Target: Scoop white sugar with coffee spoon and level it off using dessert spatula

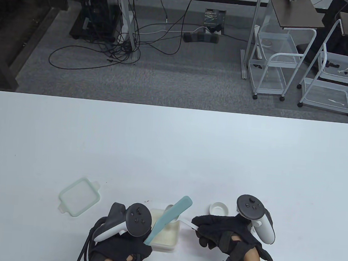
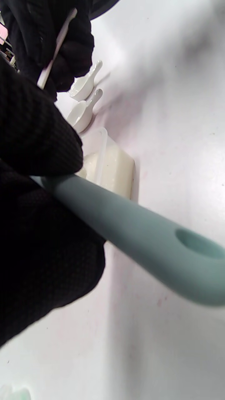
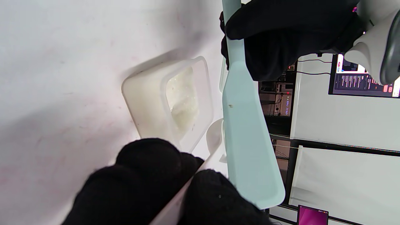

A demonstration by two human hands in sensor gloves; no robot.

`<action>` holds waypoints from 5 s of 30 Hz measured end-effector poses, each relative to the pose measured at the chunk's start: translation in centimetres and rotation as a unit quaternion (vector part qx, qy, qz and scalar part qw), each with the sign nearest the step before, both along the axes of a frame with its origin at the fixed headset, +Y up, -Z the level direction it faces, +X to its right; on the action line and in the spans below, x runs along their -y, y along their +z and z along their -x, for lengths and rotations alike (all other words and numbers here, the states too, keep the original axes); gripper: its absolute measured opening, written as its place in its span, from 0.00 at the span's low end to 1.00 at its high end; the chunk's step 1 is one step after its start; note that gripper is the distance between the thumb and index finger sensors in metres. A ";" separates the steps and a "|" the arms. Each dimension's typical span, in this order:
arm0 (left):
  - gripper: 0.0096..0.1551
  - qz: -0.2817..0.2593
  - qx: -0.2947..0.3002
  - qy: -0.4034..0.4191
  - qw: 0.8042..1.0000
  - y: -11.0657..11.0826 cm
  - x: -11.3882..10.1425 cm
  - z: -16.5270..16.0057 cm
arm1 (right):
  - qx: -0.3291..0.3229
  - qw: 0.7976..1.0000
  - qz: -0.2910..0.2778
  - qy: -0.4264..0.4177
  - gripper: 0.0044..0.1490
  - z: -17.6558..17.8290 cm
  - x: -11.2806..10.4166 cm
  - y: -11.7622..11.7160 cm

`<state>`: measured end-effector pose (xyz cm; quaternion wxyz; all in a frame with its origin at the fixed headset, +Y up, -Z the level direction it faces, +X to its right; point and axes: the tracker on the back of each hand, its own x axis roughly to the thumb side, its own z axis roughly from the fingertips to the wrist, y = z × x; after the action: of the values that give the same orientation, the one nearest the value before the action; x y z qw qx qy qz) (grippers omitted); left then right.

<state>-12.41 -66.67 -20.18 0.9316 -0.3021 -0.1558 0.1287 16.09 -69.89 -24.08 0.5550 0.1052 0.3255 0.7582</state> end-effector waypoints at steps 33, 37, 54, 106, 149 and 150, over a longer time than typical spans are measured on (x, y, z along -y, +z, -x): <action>0.33 0.035 -0.042 -0.022 0.998 -1.6 0.6 2.7 | 0.002 1.000 0.028 0.003 0.26 -0.1 0.2 0.2; 0.33 0.031 -0.047 -0.022 0.998 -1.8 0.3 3.3 | 0.001 1.000 0.024 0.005 0.26 -0.3 0.1 0.3; 0.32 0.058 -0.027 -0.101 0.993 -1.8 1.8 2.8 | -0.029 0.999 0.023 -0.017 0.26 -0.4 -0.1 0.4; 0.33 -0.016 -0.202 -0.213 0.956 -6.0 6.0 9.9 | -0.018 1.000 0.010 -0.012 0.26 -0.5 0.0 0.4; 0.53 -0.196 -0.107 -0.043 0.974 -4.4 2.8 6.4 | 0.076 0.996 -0.040 -0.036 0.27 -3.9 -2.3 0.9; 0.53 -0.195 -0.108 -0.043 0.974 -4.5 2.8 6.4 | 0.094 0.994 -0.049 -0.031 0.27 -4.6 -2.7 1.0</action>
<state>-18.82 -69.44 -24.64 0.9885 -0.1057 -0.0631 0.0881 20.65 -67.18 -23.06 0.6007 0.0710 0.2312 0.7620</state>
